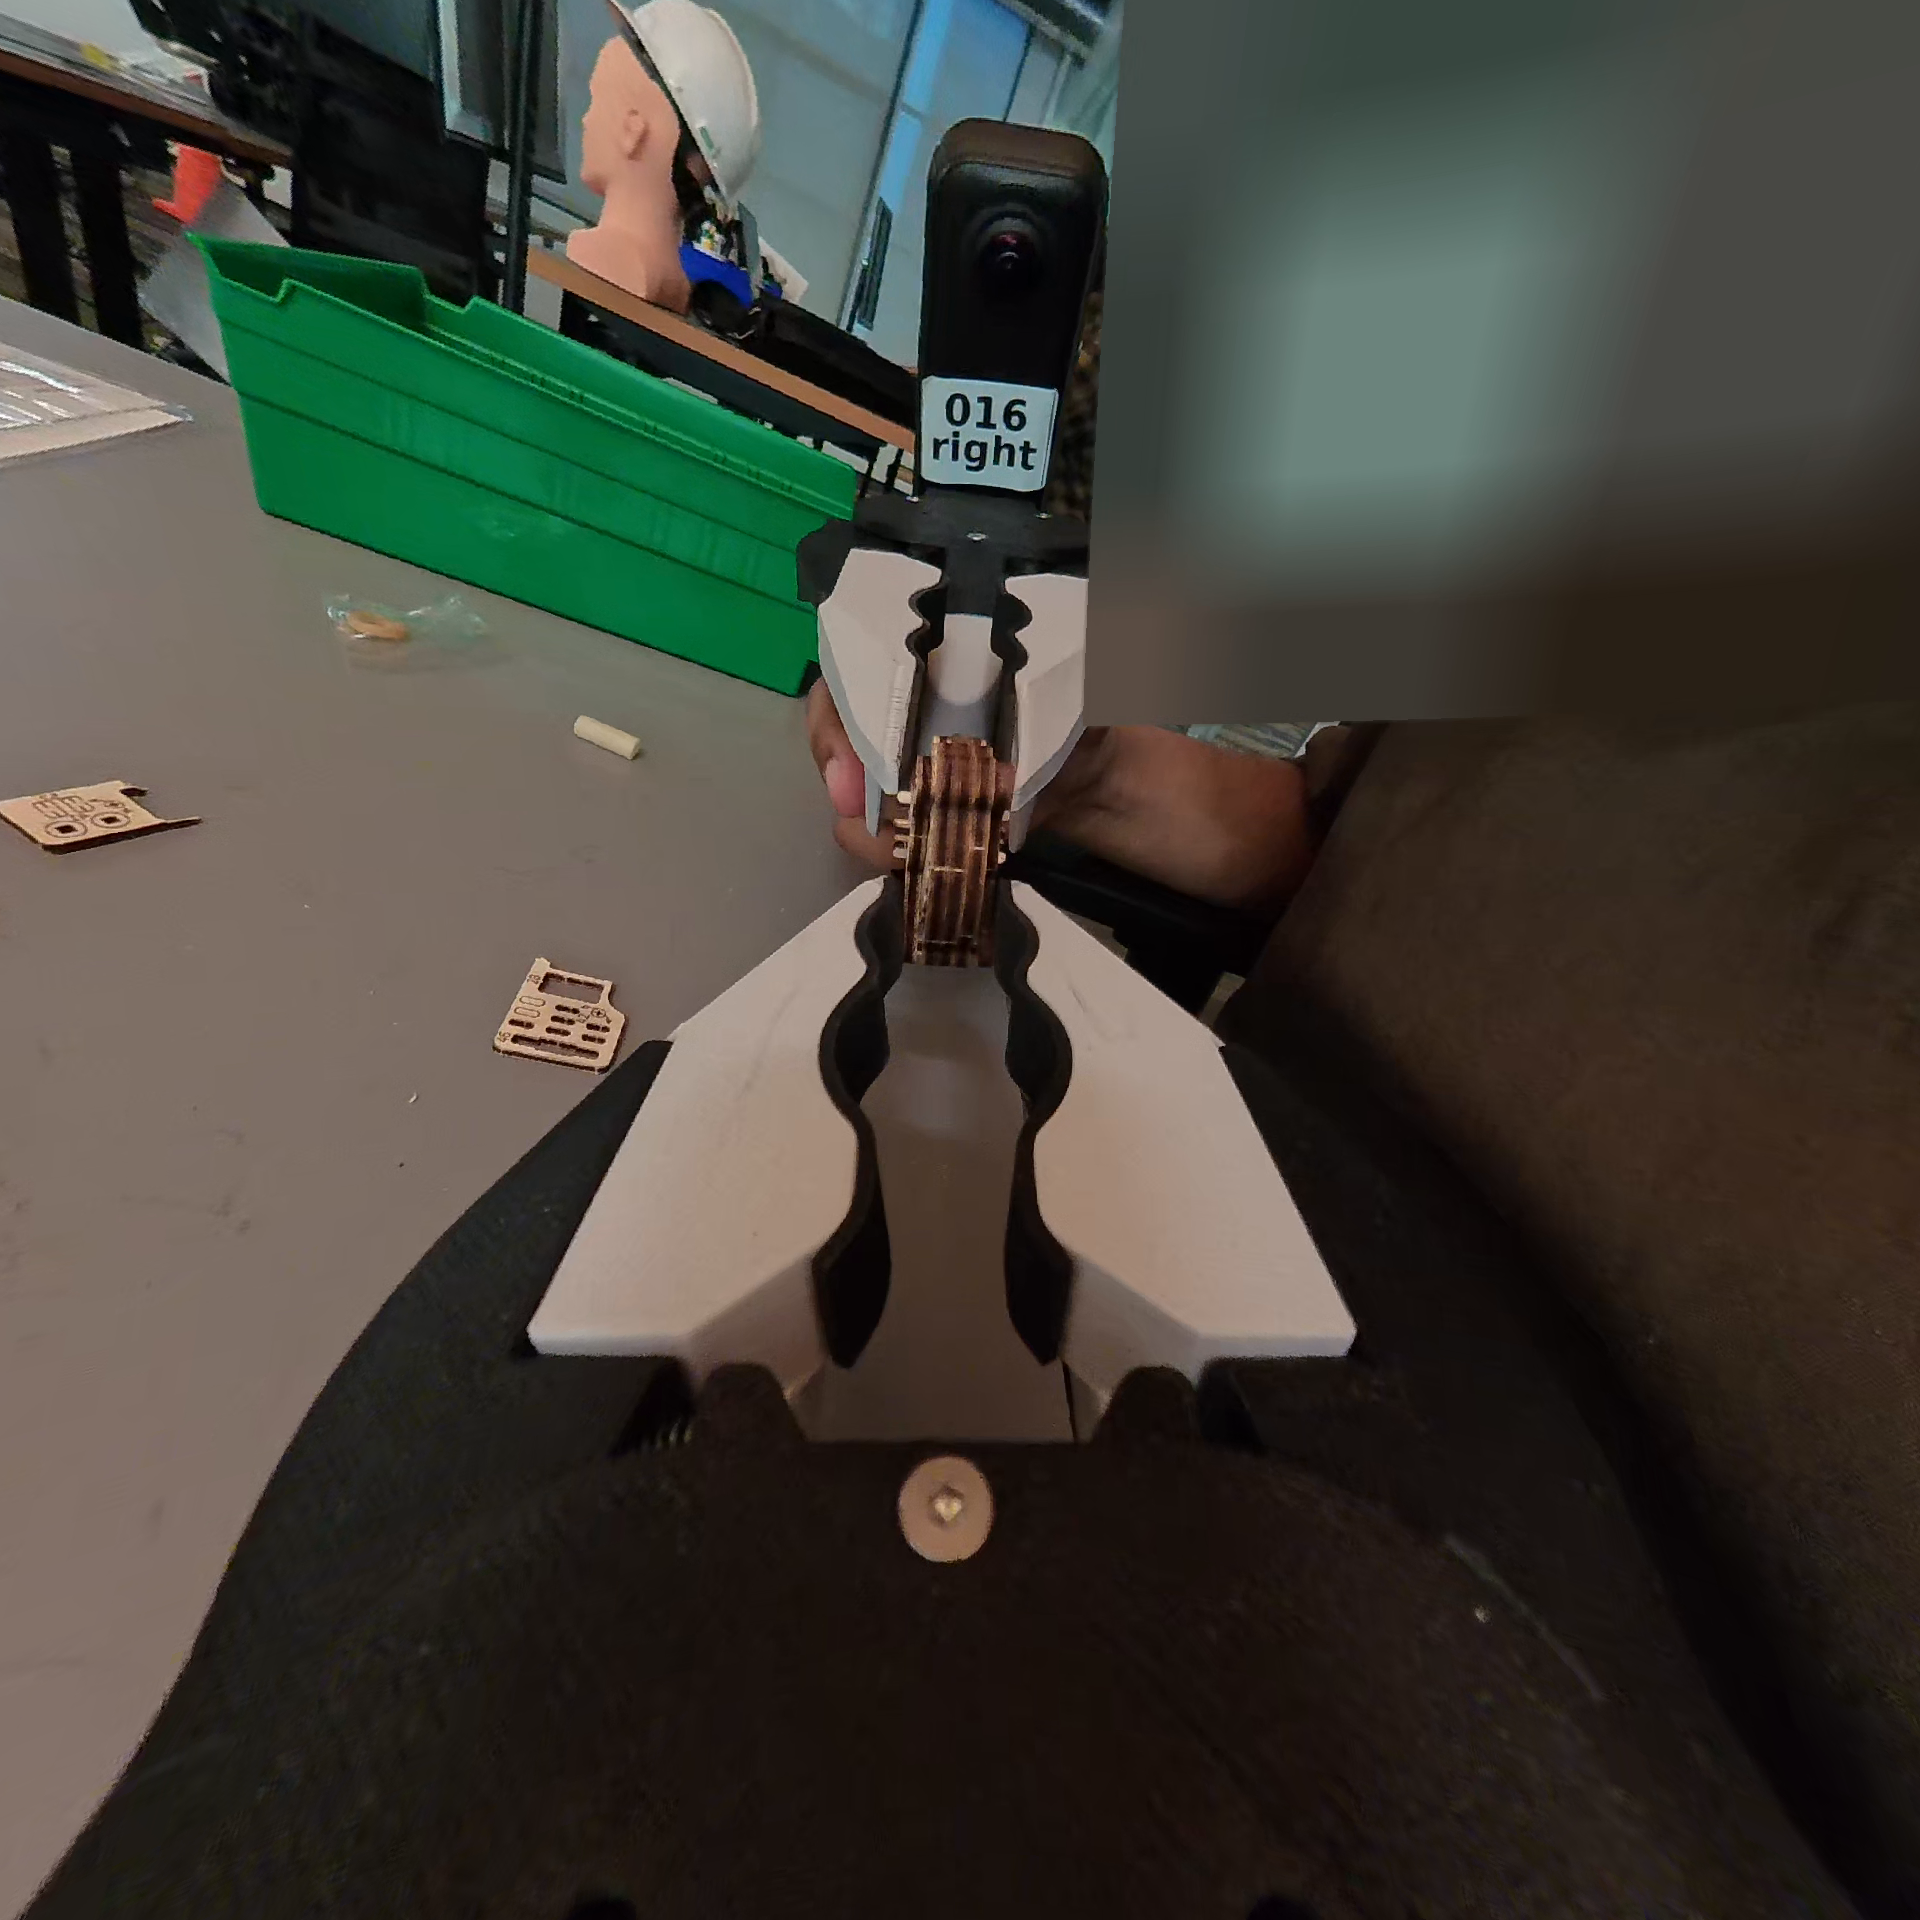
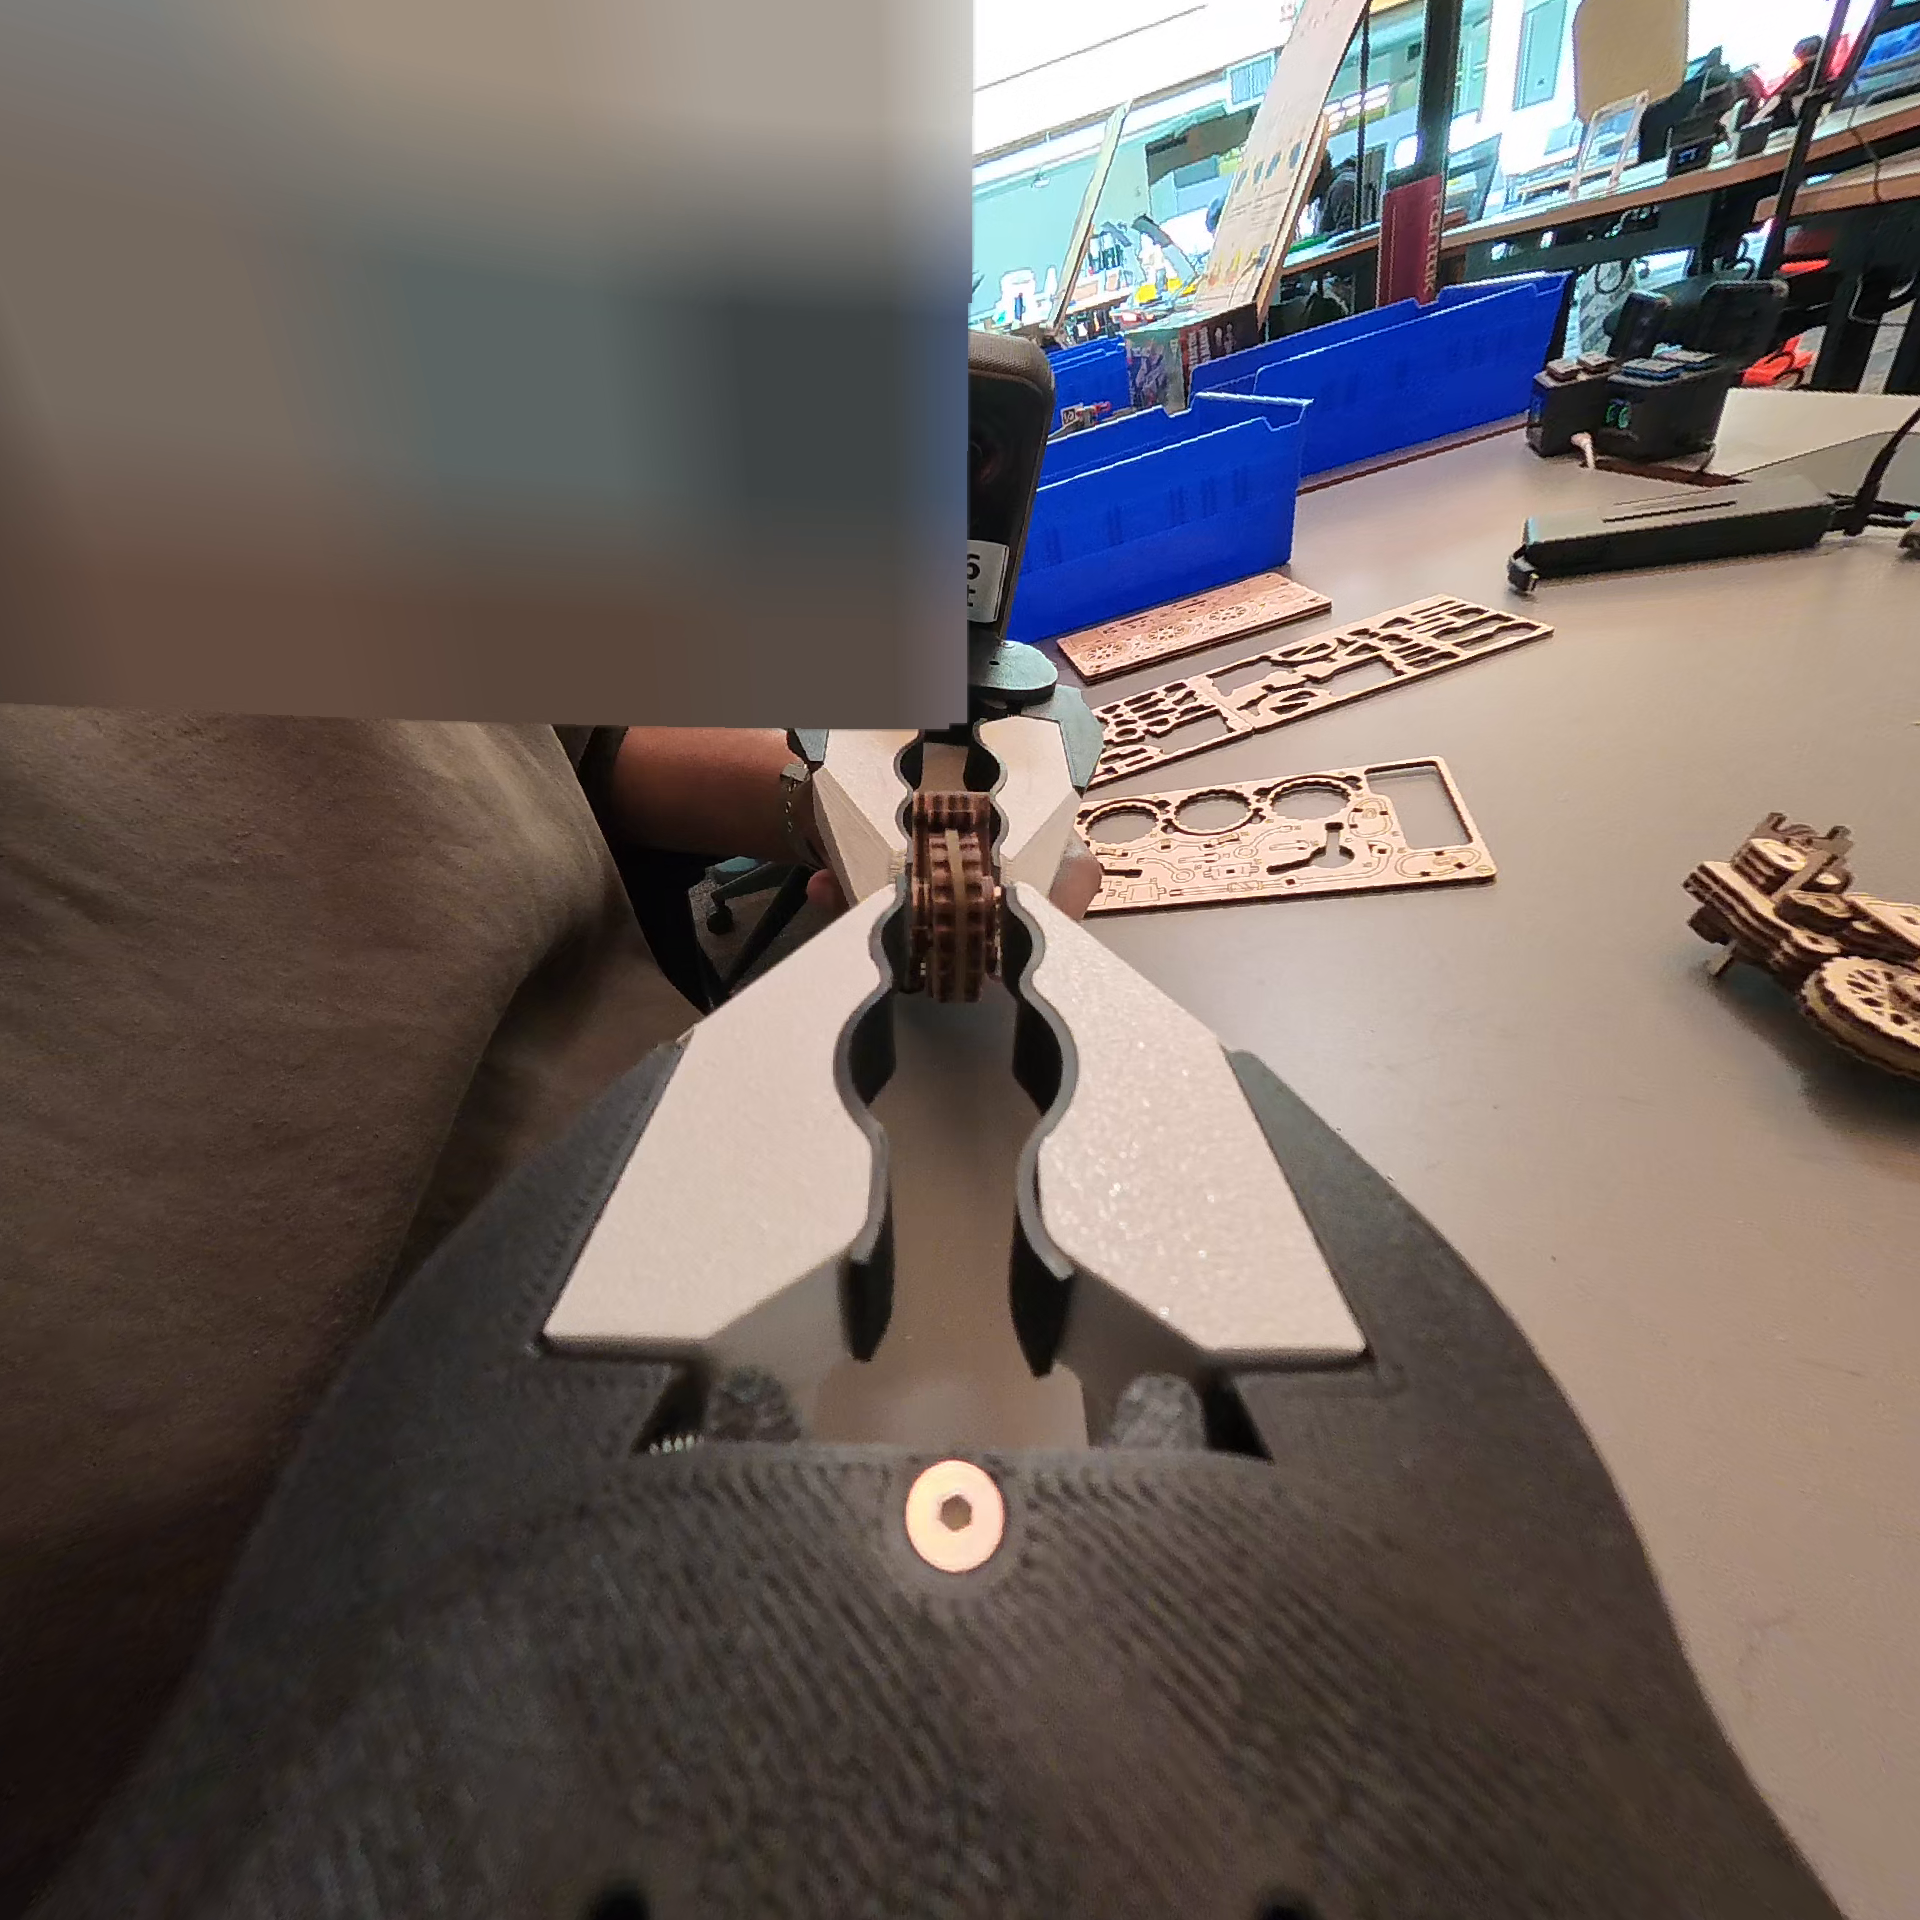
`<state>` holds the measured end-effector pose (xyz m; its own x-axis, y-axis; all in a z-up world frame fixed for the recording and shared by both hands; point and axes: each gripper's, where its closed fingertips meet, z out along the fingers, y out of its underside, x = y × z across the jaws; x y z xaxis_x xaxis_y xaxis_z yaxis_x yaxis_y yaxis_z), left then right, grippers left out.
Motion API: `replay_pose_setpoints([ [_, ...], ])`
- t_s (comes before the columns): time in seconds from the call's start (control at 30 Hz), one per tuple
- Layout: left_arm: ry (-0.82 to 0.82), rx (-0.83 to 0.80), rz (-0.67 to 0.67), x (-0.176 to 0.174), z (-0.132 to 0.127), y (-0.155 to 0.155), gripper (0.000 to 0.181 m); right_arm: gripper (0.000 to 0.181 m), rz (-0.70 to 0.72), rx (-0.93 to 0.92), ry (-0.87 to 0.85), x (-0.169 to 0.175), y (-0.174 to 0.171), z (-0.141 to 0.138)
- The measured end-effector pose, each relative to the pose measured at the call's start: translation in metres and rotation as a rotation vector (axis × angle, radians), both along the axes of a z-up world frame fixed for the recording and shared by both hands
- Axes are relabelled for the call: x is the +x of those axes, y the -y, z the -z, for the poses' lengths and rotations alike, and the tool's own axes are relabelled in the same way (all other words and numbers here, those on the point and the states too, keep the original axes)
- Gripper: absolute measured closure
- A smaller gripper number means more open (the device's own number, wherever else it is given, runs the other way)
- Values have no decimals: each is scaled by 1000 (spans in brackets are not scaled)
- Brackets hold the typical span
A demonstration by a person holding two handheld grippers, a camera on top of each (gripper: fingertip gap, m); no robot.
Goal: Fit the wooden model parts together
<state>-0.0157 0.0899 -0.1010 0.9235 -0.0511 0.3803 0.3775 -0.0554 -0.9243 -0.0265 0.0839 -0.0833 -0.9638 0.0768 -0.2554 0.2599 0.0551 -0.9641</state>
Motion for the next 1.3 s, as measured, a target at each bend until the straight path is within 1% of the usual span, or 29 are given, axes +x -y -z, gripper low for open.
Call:
replay_pose_setpoints([
  [0.2, 8, 12, -2, 0, -2, 0, 167, 169, 19, 20, -38, 0, 0, -2],
  [0.33, 18, 24, -11, -2, -3, 0, 167, 169, 23, -7, -12, -2, -1, -3],
  [0.5, 45, 29, -34, -8, -2, 1, 164, 169, 101, -133, 44, -18, -10, -18],
  [0.57, 44, 29, -55, -11, -1, 1, 172, 169, 126, -187, 89, -25, -17, -23],
  [0.63, 46, 17, -71, -13, 1, 0, 172, 169, 137, -232, 129, -30, -22, -26],
  [0.73, 56, 6, -69, -13, 2, -1, 164, 169, 139, -293, 191, -34, -25, -28],
  [0.83, 61, 18, -69, -12, 0, 0, 158, 169, 119, -334, 243, -34, -23, -28],
  [1.0, 94, 58, -69, -11, -6, -1, 155, 169, 99, -306, 236, -29, -13, -23],
  [1.17, 114, 54, -64, -10, -5, -3, 154, 170, 85, -249, 185, -22, -2, -16],
  [1.3, 91, 66, -73, -10, -8, -2, 165, 169, 82, -230, 135, -19, -1, -16],
])
